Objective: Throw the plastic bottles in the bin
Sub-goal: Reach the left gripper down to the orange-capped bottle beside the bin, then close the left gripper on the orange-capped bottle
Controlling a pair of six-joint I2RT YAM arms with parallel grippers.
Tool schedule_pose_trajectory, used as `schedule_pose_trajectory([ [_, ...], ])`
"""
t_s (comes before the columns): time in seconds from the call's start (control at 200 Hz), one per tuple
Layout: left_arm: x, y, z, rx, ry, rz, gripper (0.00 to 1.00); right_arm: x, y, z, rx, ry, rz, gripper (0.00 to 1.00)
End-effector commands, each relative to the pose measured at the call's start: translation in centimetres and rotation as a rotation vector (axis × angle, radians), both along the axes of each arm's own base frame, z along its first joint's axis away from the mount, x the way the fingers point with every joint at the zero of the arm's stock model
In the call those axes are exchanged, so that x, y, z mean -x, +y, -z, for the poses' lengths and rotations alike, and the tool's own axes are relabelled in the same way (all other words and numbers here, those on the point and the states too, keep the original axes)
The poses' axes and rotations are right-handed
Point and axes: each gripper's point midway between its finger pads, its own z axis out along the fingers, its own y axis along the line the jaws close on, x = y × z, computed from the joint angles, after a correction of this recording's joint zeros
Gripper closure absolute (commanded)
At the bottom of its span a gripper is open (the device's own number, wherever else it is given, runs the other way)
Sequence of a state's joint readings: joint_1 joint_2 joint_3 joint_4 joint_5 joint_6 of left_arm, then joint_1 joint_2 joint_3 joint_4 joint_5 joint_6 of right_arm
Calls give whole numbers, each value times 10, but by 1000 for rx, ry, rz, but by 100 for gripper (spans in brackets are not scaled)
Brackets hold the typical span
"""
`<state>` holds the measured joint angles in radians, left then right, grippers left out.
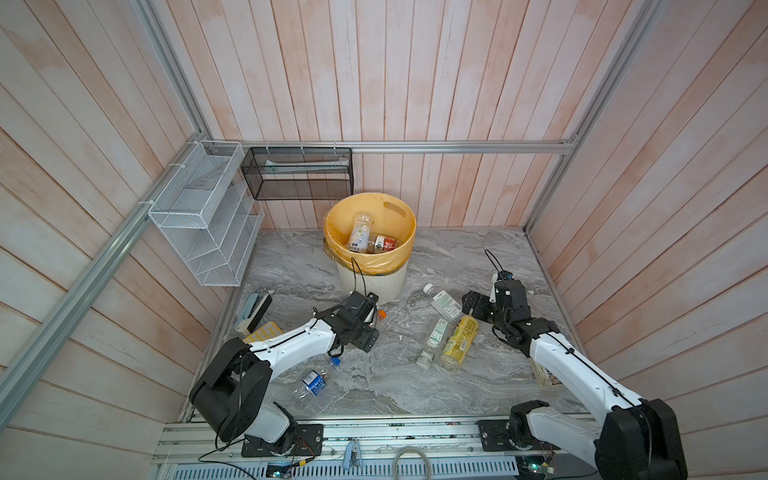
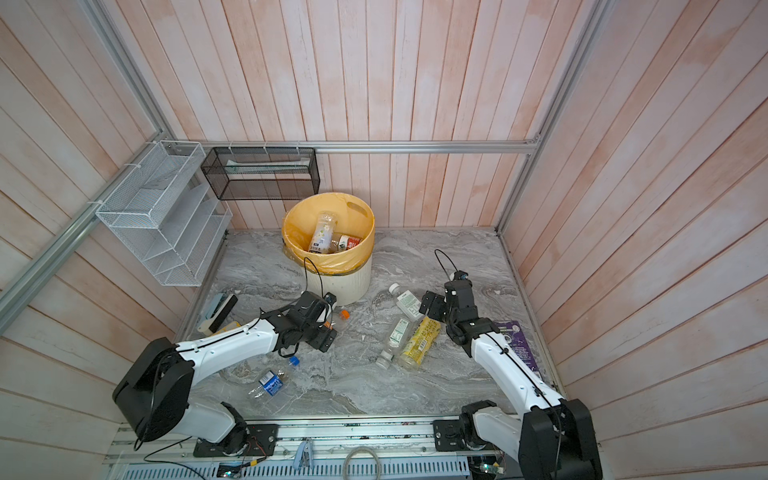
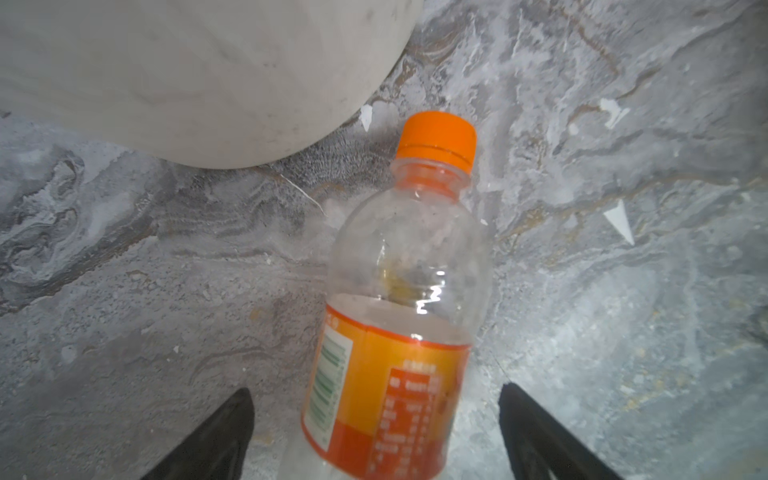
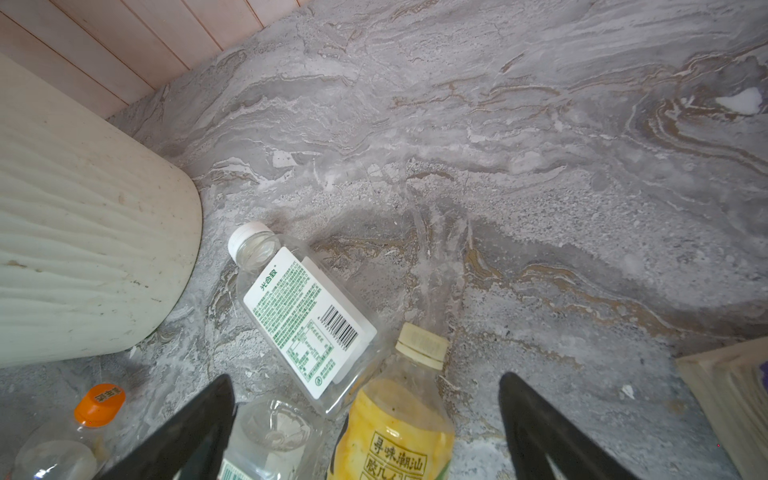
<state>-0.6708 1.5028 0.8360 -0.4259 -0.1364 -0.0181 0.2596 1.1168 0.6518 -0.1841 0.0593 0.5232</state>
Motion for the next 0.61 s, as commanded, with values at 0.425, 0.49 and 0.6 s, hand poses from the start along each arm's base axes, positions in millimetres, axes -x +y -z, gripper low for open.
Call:
schedule_pose_trajectory([
  [0.425, 2, -30, -8, 94, -5, 70, 55, 2, -4, 1, 28, -18, 3, 1],
  [0.49, 6, -38, -21, 131, -35, 87, 56, 3, -6, 1, 34, -18, 7, 1],
  [0.6, 17, -53, -50, 203, -106, 121, 59, 5, -8, 2, 37, -19, 14, 1],
])
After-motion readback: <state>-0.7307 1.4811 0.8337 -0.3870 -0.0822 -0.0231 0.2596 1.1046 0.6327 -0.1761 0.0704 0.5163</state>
